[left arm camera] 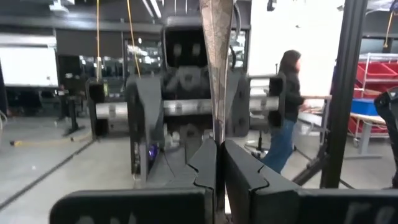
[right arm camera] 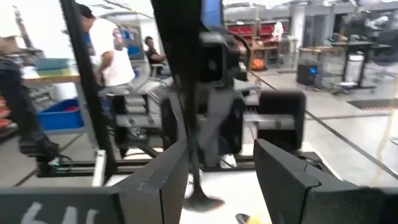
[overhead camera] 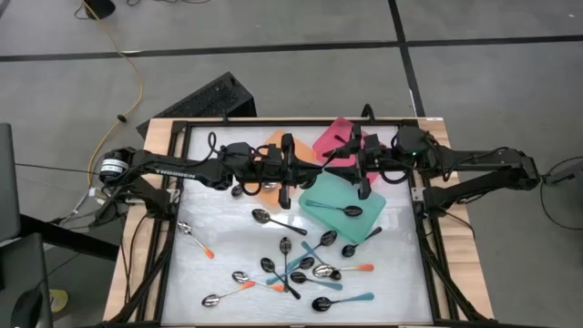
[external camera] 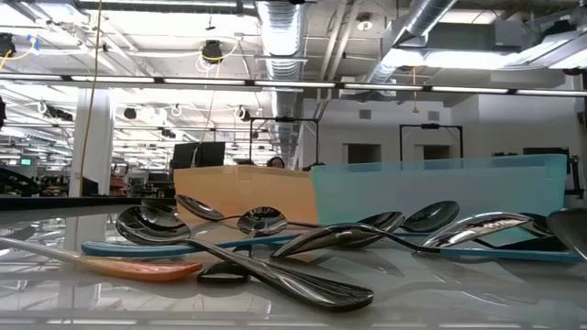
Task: Sort silverware by color (type)
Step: Put the black spoon into the pink bin
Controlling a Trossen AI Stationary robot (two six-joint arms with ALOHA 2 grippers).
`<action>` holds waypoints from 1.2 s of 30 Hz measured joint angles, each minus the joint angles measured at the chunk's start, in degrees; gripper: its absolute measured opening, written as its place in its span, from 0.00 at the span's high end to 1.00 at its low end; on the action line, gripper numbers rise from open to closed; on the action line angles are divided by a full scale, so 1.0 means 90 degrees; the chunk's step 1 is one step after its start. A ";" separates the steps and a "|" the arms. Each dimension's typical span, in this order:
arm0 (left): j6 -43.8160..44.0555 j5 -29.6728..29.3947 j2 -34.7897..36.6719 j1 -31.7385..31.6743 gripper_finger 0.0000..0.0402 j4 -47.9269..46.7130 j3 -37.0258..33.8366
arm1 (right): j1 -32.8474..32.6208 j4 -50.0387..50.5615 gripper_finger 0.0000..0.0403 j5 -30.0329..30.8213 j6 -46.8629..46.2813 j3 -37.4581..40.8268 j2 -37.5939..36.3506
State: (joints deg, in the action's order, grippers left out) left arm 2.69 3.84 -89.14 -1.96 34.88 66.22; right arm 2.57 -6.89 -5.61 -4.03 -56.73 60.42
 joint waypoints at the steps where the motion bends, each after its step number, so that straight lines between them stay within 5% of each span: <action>1: 0.0021 0.0000 -0.0001 -0.0002 1.00 -0.0043 0.0000 | -0.0014 -0.0015 0.51 -0.0065 -0.0002 0.0000 0.0000; 15: 0.0013 -0.0080 -0.0001 -0.0005 1.00 -0.0193 0.0000 | -0.0034 -0.0867 0.53 -0.0082 0.0006 0.0000 0.0468; 26: 0.0035 -0.0226 -0.0002 -0.0006 1.00 -0.0294 -0.0013 | -0.0114 -0.0957 0.89 0.0022 0.0059 -0.0005 0.0690; 36: 0.0113 -0.0158 -0.0023 -0.0007 1.00 -0.0186 0.0000 | -0.0121 -0.0734 0.95 0.0100 0.0425 0.0005 0.0407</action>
State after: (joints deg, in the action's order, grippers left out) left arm 3.71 2.42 -89.34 -2.02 33.21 66.22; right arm 1.48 -13.49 -4.71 -0.21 -56.69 64.08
